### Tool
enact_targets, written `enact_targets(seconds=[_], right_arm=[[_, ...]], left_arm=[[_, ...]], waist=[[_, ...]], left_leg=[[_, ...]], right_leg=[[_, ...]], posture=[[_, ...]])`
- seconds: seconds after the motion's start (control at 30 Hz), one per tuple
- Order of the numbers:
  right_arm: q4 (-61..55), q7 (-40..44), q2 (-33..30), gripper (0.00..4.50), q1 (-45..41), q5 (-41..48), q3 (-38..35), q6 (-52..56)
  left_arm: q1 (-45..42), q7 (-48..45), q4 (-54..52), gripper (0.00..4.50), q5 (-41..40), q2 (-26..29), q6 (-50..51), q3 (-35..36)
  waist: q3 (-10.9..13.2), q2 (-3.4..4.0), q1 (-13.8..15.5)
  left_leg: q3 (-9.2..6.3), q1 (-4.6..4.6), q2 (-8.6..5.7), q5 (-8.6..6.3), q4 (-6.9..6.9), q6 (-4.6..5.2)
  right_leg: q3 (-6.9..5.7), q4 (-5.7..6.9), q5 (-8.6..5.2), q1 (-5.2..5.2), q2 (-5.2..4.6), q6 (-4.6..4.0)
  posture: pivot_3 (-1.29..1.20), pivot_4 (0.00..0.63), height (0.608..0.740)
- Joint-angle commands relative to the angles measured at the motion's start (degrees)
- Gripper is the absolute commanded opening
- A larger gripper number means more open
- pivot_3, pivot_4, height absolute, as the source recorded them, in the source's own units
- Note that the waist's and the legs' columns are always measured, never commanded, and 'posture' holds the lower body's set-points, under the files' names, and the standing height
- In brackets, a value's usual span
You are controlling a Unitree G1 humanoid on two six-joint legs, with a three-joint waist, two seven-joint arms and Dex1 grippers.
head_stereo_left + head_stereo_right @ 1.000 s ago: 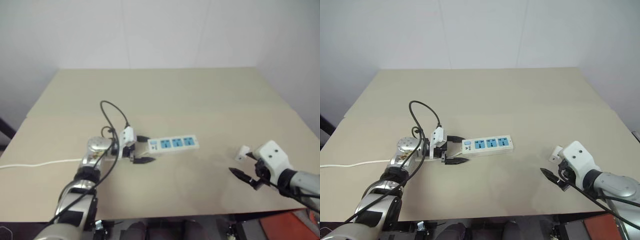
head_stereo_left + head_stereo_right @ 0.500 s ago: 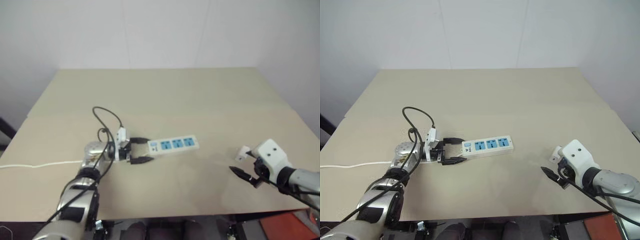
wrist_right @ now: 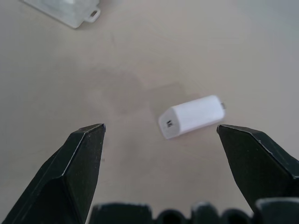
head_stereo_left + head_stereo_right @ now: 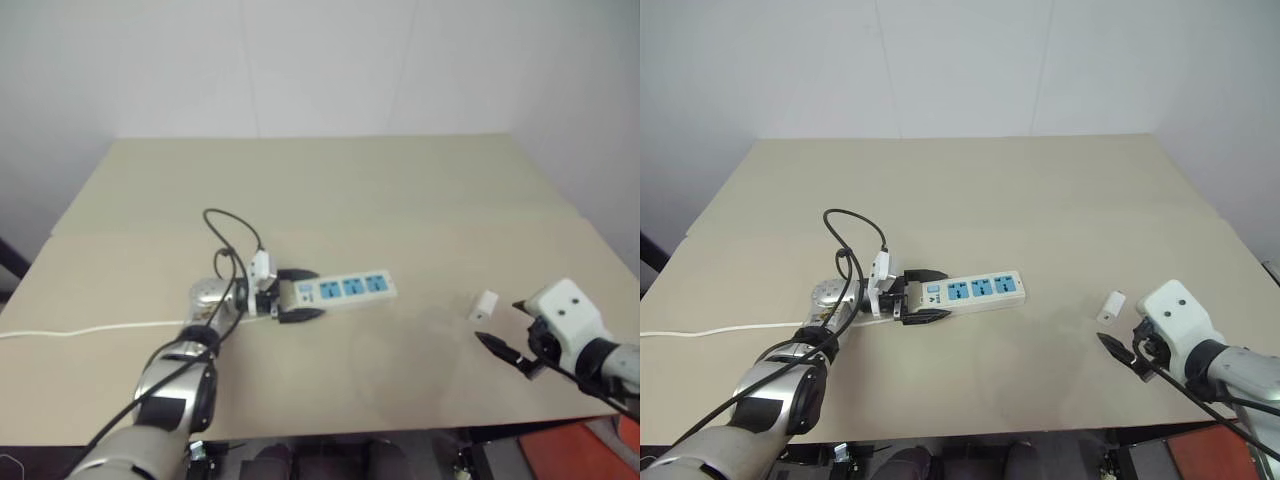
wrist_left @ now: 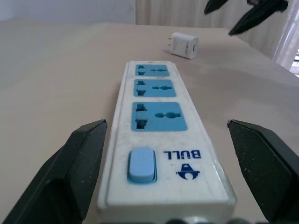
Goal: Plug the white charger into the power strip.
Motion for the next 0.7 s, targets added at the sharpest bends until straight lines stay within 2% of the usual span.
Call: enact_targets(seconds=[0.03, 0.6, 0.7], right_arm=[[-1.45, -0.2, 0.13, 4.5, 0.73, 0.03, -1.86, 0.16], [1.67, -0.02, -1.28, 4.5, -2.13, -1.79, 1.84, -1.57], [1.81, 0.06, -1.43, 4.5, -2.7, -1.72, 2.01, -1.42]], left_arm=[[-0.27, 1.52, 0.51, 4.47, 0.71, 0.77, -1.42, 0.53], [1.58, 5.76, 1.5, 4.47, 3.46, 1.79, -2.22, 0.3], [1.94, 6.0, 1.77, 3.87, 3.86, 1.51, -2.34, 0.05]], waist=[[0.0, 0.0, 0.12], [0.0, 0.0, 0.15], [-0.02, 0.03, 0.1]], left_leg=[[0.0, 0.0, 0.0, 0.0, 0.0, 0.0], [-0.01, 0.01, 0.01, 0.0, 0.01, 0.0], [0.0, 0.05, 0.01, 0.0, 0.0, 0.0]], right_leg=[[0.0, 0.0, 0.0, 0.0, 0.0, 0.0], [0.01, -0.01, 0.0, 0.01, -0.01, 0.0], [0.01, 0.01, 0.0, 0.03, 0.0, 0.0]], posture=[[0.0, 0.15, 0.74], [0.0, 0.15, 0.74], [0.0, 0.15, 0.74]])
